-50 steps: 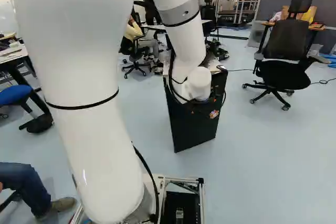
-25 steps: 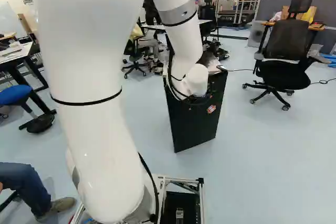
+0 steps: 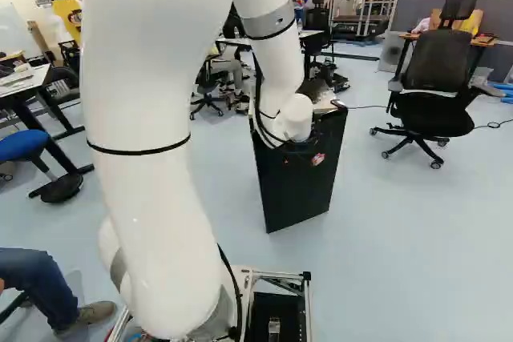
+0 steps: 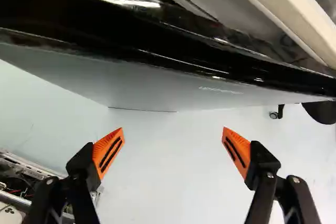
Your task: Grab a drink from the fridge
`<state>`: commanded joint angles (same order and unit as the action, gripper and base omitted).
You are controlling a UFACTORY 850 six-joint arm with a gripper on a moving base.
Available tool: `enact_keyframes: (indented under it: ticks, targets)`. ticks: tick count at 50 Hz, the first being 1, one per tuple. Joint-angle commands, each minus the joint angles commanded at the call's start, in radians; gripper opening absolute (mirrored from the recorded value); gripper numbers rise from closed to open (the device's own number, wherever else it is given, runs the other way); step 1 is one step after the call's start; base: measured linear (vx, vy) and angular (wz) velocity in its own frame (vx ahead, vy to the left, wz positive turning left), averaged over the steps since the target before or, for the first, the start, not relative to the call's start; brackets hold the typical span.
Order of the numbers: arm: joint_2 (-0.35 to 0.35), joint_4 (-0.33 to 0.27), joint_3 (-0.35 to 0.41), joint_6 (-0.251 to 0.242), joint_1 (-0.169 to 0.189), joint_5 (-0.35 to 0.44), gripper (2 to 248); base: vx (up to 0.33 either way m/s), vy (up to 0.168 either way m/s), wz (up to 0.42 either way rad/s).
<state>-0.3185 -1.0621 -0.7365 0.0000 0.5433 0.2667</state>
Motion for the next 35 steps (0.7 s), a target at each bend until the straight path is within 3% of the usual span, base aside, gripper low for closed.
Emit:
enact_keyframes:
  ticks: [35]
  targets:
    - [-0.052, 0.000, -0.068, 0.000, -0.069, 0.000, 247, 0.000, 0.000, 0.000]
